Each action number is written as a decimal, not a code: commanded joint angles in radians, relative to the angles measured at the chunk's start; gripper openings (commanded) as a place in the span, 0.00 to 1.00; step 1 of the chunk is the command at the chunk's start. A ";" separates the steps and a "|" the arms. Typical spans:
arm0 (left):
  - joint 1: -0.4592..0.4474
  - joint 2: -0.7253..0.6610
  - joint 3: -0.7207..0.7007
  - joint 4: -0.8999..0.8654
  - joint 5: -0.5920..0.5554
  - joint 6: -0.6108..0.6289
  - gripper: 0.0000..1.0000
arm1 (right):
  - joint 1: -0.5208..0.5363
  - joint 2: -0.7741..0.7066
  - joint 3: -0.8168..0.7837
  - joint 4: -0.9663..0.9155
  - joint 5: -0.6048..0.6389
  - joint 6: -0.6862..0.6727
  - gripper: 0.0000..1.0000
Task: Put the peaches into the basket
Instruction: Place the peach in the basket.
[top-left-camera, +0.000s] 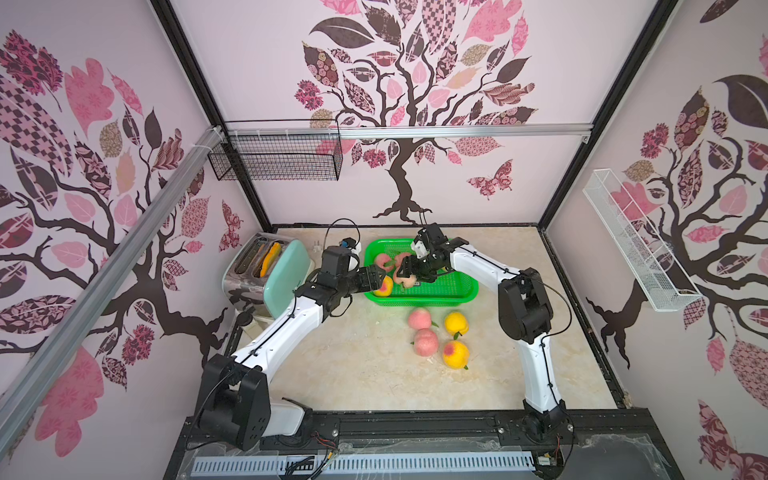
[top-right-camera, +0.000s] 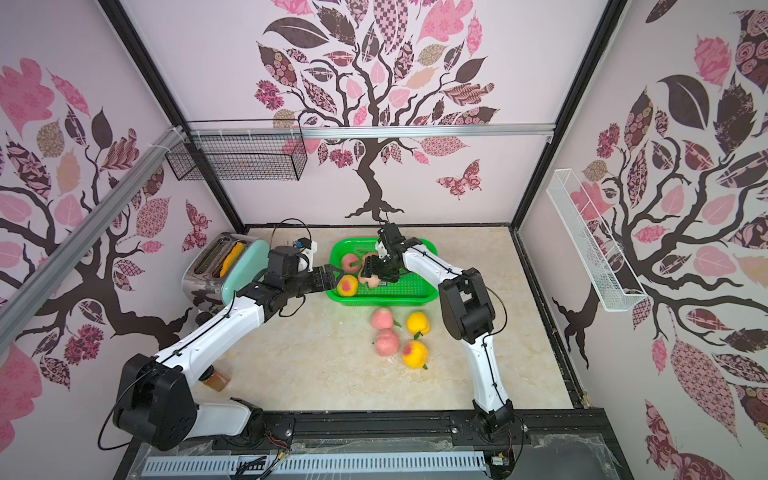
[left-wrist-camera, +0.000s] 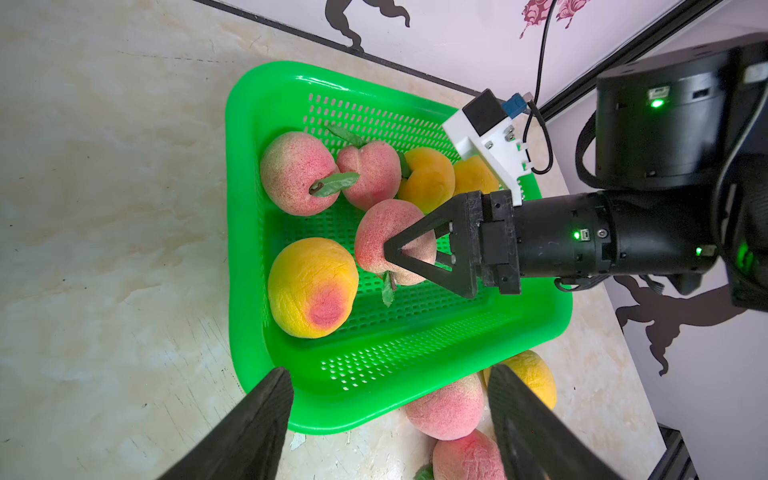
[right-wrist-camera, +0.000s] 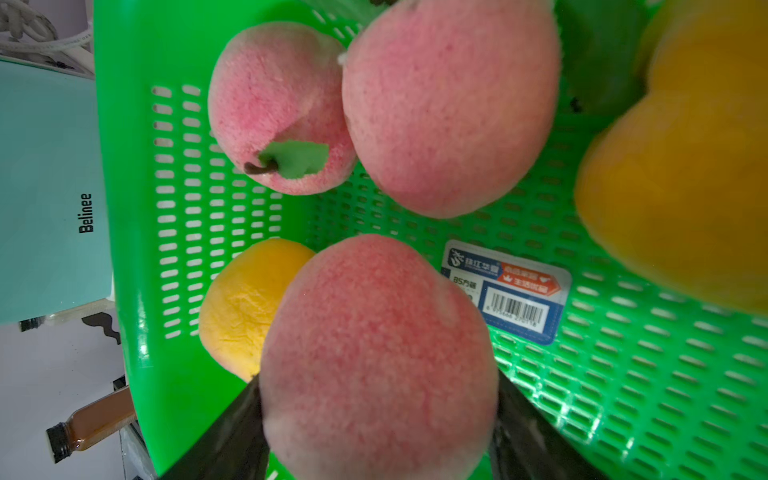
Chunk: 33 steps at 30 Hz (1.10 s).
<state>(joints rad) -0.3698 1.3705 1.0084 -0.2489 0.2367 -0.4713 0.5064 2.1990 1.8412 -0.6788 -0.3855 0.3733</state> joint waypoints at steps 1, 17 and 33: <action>0.006 -0.006 -0.002 -0.003 0.004 0.011 0.78 | 0.013 0.005 0.022 -0.016 -0.010 -0.005 0.72; 0.005 -0.016 -0.017 0.002 0.004 0.002 0.78 | 0.047 0.070 0.110 -0.099 0.062 -0.033 0.80; 0.005 -0.002 -0.024 0.011 0.012 -0.011 0.78 | 0.047 0.049 0.119 -0.122 0.064 -0.022 1.00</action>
<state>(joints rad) -0.3691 1.3712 0.9962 -0.2562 0.2478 -0.4751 0.5468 2.2658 1.9419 -0.7959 -0.3290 0.3531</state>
